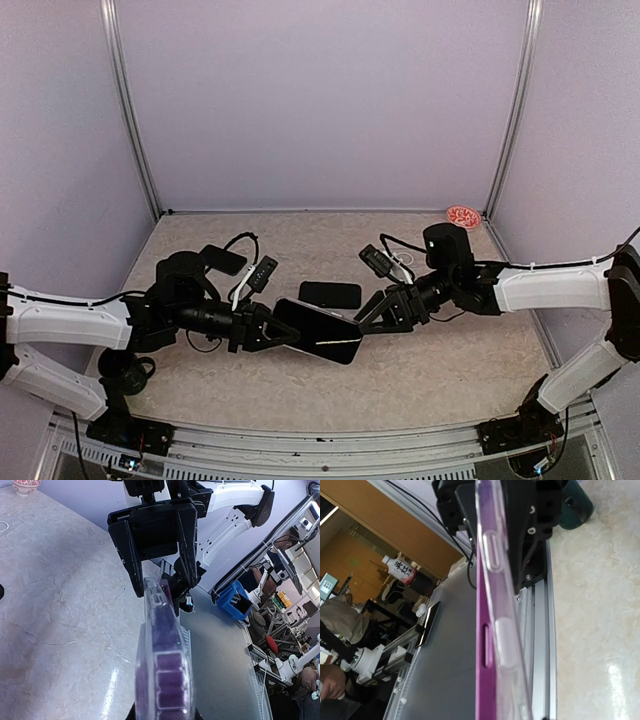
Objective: Put the phone into the phone case
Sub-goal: Press the bottom corners of the phone case.
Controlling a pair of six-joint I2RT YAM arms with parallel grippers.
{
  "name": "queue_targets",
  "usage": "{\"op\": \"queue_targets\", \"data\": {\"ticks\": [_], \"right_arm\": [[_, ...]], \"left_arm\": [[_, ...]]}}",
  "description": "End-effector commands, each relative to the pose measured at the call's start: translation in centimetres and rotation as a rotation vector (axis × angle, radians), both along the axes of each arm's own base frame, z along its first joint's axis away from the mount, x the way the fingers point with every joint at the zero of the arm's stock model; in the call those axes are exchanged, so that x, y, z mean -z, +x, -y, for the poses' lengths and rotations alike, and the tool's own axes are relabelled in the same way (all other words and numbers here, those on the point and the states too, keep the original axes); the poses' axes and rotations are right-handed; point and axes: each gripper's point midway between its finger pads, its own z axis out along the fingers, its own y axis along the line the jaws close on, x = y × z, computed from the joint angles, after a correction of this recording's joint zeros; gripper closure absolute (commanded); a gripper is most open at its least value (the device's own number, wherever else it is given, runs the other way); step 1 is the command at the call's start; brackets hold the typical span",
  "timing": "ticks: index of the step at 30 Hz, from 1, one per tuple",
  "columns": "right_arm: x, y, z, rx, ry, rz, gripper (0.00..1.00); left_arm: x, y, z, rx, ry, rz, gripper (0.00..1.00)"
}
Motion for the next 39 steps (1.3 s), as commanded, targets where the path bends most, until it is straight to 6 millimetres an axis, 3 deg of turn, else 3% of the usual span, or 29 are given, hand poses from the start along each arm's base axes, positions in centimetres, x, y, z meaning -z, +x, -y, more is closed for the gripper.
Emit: {"op": "queue_targets", "data": {"ticks": [1, 28, 31, 36, 39], "right_arm": [[0.0, -0.8, -0.3, -0.043, 0.01, 0.001, 0.52], [1.0, -1.5, -1.6, -0.081, -0.028, -0.007, 0.92], [0.9, -1.4, -1.7, -0.077, -0.031, -0.002, 0.97], [0.8, -1.1, -1.9, -0.054, -0.04, 0.009, 1.0], [0.7, -0.8, -1.9, -0.043, -0.041, 0.012, 1.0]], "left_arm": [[-2.6, 0.1, 0.8, 0.021, -0.063, 0.07, 0.92], [-2.3, 0.7, 0.8, -0.01, -0.054, 0.071, 0.92], [-2.2, 0.8, 0.8, -0.02, -0.05, 0.069, 0.84], [-2.1, 0.9, 0.8, -0.025, -0.048, 0.066, 0.63], [-2.1, 0.8, 0.8, -0.024, -0.051, 0.064, 0.6]]}}
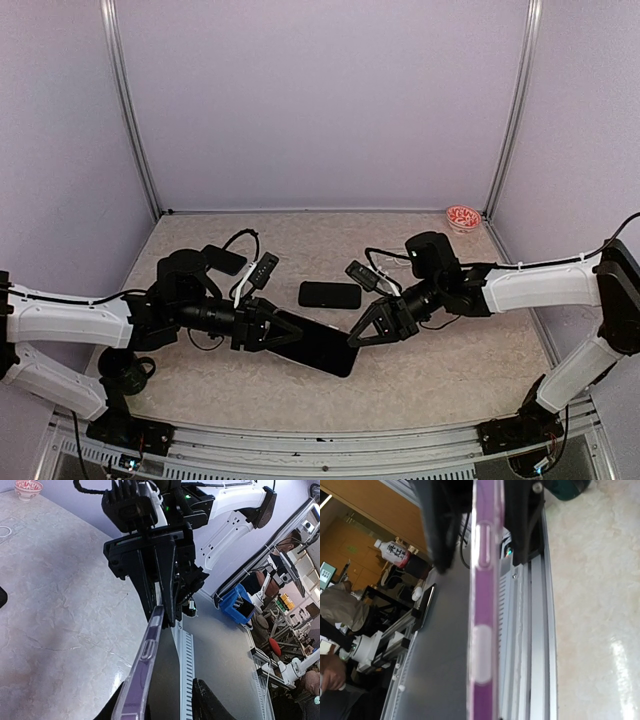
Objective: Put the phone into the phone case
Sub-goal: Press the bottom corners of the phone case.
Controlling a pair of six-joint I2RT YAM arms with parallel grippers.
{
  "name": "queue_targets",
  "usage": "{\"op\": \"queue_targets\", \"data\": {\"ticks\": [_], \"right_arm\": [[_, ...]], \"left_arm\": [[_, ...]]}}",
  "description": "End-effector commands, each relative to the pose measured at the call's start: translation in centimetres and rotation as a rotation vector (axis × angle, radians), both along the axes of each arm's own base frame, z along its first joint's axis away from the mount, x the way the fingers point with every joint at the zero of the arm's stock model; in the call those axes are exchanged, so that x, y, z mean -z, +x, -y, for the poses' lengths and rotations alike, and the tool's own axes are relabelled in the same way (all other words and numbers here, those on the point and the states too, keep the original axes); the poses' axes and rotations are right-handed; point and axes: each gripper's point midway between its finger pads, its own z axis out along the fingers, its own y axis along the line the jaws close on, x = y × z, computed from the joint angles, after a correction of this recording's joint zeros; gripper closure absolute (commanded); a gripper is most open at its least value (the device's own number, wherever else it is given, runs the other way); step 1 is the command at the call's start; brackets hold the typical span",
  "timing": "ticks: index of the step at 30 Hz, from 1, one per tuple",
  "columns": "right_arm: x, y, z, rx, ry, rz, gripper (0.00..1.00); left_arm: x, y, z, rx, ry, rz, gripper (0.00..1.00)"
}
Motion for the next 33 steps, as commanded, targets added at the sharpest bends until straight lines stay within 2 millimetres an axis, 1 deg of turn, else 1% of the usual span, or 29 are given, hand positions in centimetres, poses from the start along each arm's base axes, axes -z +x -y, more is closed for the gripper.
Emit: {"op": "queue_targets", "data": {"ticks": [1, 6, 8, 9, 12, 14, 17, 21, 22, 24, 28, 29, 31, 33], "right_arm": [[-1.6, 0.3, -0.7, -0.003, 0.034, 0.034, 1.0], [-2.0, 0.7, -0.8, 0.022, 0.037, 0.053, 1.0], [-2.2, 0.9, -0.9, 0.034, 0.038, 0.062, 1.0], [-2.3, 1.0, -0.8, 0.04, 0.039, 0.065, 1.0], [-2.7, 1.2, -0.9, 0.053, 0.043, 0.078, 1.0], [-2.9, 1.3, -1.0, 0.059, 0.045, 0.085, 1.0], [-2.8, 1.4, -1.0, 0.065, 0.042, 0.085, 1.0], [-2.5, 1.7, -0.9, 0.075, 0.034, 0.083, 1.0], [-2.4, 1.8, -0.9, 0.079, 0.031, 0.081, 1.0], [-2.2, 2.0, -0.8, 0.085, 0.026, 0.075, 0.93], [-2.4, 2.3, -0.7, 0.102, 0.025, 0.068, 0.66], [-2.5, 2.3, -0.6, 0.107, 0.028, 0.069, 0.6], [-2.8, 2.2, -0.4, 0.11, 0.039, 0.072, 0.53], [-2.9, 2.2, -0.2, 0.117, 0.044, 0.073, 0.48]], "left_arm": [[-1.9, 0.4, 0.5, -0.006, -0.054, 0.052, 0.6], [-1.7, 0.3, 0.5, 0.003, -0.055, 0.044, 0.59], [-1.7, 0.2, 0.5, 0.007, -0.055, 0.043, 0.61], [-1.7, 0.2, 0.5, 0.008, -0.054, 0.042, 0.63], [-1.5, 0.2, 0.5, 0.006, -0.054, 0.04, 0.76], [-1.4, 0.2, 0.4, 0.004, -0.053, 0.036, 0.82], [-1.4, 0.2, 0.4, 0.003, -0.059, 0.032, 0.88], [-1.3, 0.3, 0.4, -0.004, -0.062, 0.029, 1.0], [-1.3, 0.4, 0.4, -0.011, -0.061, 0.029, 1.0], [-1.2, 0.6, 0.4, -0.021, -0.061, 0.03, 1.0], [-1.3, 0.9, 0.4, -0.037, -0.066, 0.035, 1.0], [-1.3, 1.0, 0.4, -0.043, -0.066, 0.036, 1.0], [-1.3, 1.3, 0.3, -0.057, -0.069, 0.04, 1.0], [-1.4, 1.6, 0.0, -0.077, -0.076, 0.042, 1.0]]}}
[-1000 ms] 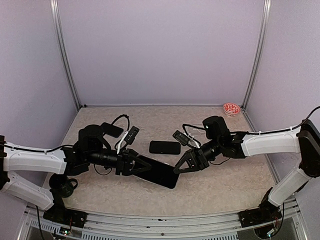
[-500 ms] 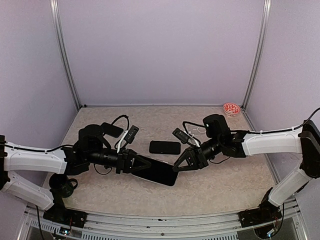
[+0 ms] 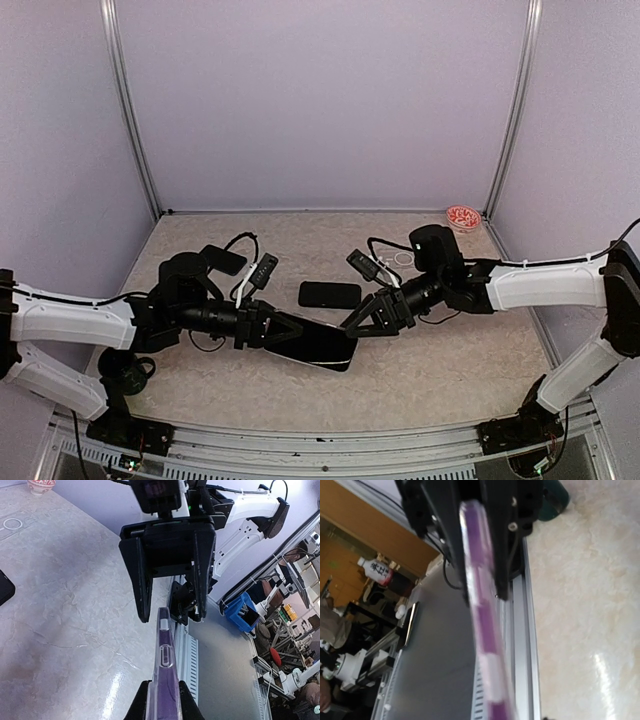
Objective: Put the phone into the phone case
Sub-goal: Press the bottom corners of the phone case.
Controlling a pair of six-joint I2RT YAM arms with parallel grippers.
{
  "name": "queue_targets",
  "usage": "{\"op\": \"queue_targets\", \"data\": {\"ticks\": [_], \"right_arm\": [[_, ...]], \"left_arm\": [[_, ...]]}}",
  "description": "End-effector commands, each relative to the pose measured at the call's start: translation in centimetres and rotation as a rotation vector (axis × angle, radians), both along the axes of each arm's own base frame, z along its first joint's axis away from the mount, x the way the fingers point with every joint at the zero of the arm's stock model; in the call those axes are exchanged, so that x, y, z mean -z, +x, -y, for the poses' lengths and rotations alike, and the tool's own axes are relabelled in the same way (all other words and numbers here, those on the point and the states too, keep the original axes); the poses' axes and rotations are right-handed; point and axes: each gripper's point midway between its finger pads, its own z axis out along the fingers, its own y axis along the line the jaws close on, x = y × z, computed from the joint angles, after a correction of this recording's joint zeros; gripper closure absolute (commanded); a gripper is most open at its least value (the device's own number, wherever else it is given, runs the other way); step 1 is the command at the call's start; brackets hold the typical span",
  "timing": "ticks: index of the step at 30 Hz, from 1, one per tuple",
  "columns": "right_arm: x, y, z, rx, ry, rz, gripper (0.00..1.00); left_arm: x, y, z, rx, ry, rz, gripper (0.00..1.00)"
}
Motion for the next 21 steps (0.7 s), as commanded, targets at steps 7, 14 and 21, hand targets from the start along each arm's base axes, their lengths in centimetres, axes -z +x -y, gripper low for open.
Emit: {"op": "queue_targets", "data": {"ticks": [7, 14, 21], "right_arm": [[-1.4, 0.8, 0.6, 0.069, 0.042, 0.043, 0.38], [-0.4, 1.1, 0.5, 0.099, 0.043, 0.008, 0.32], [0.4, 1.3, 0.0, 0.097, 0.068, -0.064, 0.28]], "left_arm": [[-3.4, 2.1, -2.1, -0.121, -0.156, 0.096, 1.0], [-4.6, 2.7, -3.3, -0.19, -0.192, 0.128, 1.0], [-5.8, 2.8, -4.3, -0.238, -0.229, 0.165, 1.0]]}}
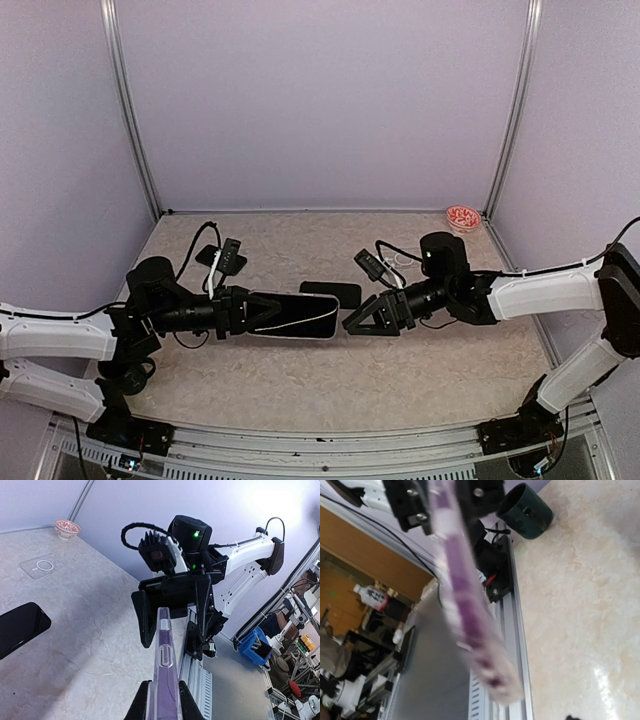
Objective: Put the phone into the phone case
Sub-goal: Press the bottom corners of the phone case.
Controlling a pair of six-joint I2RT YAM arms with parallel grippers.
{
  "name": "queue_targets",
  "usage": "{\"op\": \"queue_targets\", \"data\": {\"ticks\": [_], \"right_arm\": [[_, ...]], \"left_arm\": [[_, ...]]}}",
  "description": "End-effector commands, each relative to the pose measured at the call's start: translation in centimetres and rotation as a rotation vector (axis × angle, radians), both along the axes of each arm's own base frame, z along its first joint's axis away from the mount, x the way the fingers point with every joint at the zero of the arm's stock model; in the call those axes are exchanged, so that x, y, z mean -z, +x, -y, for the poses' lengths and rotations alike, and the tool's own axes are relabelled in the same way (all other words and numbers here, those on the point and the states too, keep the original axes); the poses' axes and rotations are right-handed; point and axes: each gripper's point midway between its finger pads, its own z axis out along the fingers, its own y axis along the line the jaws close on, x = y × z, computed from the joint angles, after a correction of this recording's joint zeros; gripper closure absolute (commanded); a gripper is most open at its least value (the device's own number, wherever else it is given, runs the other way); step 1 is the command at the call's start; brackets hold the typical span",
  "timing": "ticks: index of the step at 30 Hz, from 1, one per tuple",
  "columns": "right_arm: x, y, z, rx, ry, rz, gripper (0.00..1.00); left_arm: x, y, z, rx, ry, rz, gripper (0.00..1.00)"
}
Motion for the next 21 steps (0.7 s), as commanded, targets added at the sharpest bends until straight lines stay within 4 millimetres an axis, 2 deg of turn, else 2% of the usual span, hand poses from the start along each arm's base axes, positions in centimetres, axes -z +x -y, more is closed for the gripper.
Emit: {"op": "queue_targets", "data": {"ticks": [1, 11, 21], "right_arm": [[0.0, 0.3, -0.4, 0.003, 0.043, -0.039, 0.28], [-1.0, -0.2, -2.5, -0.044, 0.083, -0.041, 0.28], [1.0, 0.9, -3.6, -0.019, 0.033, -0.098, 0.29]], "left_arm": [[-3.3, 0.4, -0.8, -0.047, -0.099, 0.088, 1.0], [-3.3, 0.4, -0.9, -0.05, -0.107, 0.088, 1.0], [-3.8, 0.2, -1.2, -0.054, -0.117, 0.099, 1.0]]}}
